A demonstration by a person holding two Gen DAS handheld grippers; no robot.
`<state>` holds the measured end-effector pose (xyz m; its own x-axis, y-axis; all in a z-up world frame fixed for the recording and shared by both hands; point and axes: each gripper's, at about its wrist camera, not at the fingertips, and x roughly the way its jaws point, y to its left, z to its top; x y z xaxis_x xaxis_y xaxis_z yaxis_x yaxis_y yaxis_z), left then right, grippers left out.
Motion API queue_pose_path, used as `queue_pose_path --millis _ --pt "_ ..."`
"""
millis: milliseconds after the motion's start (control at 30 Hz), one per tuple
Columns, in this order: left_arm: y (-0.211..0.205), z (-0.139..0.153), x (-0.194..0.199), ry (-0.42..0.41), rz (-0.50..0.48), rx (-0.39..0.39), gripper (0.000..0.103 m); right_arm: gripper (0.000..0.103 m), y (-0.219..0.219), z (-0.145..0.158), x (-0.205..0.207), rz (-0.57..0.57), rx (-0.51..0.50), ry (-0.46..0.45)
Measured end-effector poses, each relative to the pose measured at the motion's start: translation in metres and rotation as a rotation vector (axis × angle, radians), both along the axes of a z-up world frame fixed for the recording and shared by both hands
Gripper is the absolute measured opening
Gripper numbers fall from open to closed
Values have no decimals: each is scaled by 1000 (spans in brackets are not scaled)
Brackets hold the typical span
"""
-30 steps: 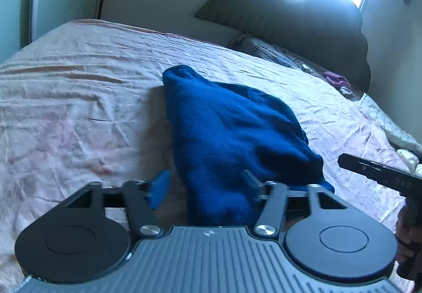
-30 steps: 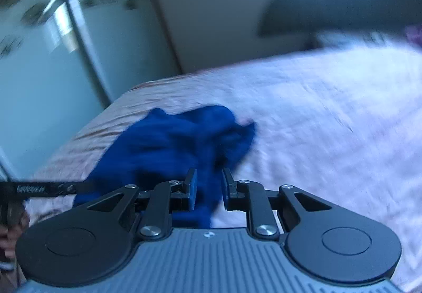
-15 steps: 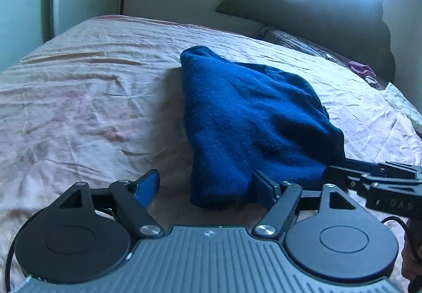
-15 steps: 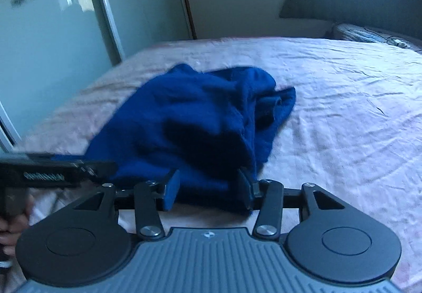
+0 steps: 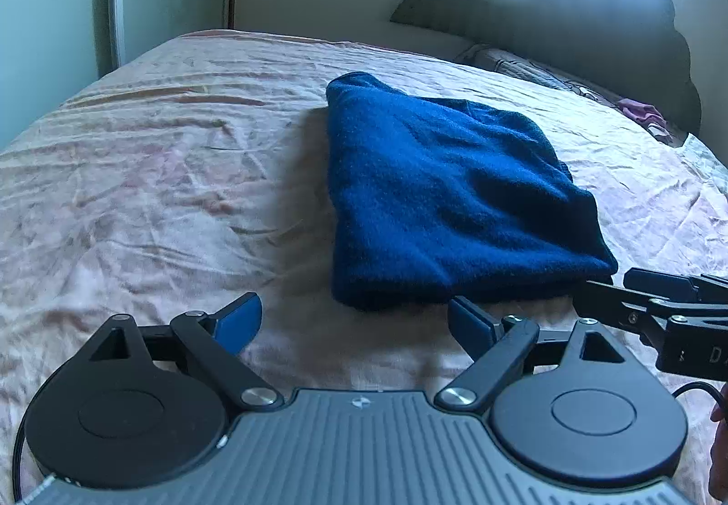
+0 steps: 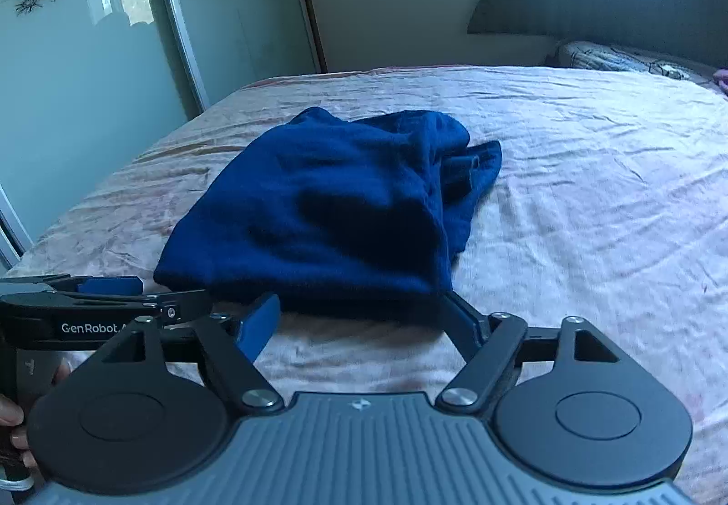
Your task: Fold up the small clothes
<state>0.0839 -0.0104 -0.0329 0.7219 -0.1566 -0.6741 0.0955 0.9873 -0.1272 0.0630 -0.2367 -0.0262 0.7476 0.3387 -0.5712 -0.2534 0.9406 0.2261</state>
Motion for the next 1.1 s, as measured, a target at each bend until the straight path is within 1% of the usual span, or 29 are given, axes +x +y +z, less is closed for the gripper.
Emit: queue_pose_path --millis 200,533,600,667,800,900,1033,1100 --pt "1 0 -9 -7 9 8 91 83 2 -1 -9 -1 1 13" --pt "10 1 -24 -18 40 5 92 85 8 -5 -22 1 -32 19" --pt "12 1 -28 -28 48 7 92 89 8 -7 -24 1 -33 22" --pt "14 2 -32 -48 55 10 93 90 9 -9 -25 -1 -36 21" --pt "15 -1 -38 -82 76 39 93 90 9 -12 -28 -15 -45 21" --pt "14 -5 -40 -90 75 54 93 90 10 -14 -30 -23 -48 22" --pt "10 -7 -43 -110 80 83 98 90 13 -18 -31 -35 -63 27" --pt "6 -8 -44 -116 73 97 100 93 16 -19 -32 -43 -73 24"
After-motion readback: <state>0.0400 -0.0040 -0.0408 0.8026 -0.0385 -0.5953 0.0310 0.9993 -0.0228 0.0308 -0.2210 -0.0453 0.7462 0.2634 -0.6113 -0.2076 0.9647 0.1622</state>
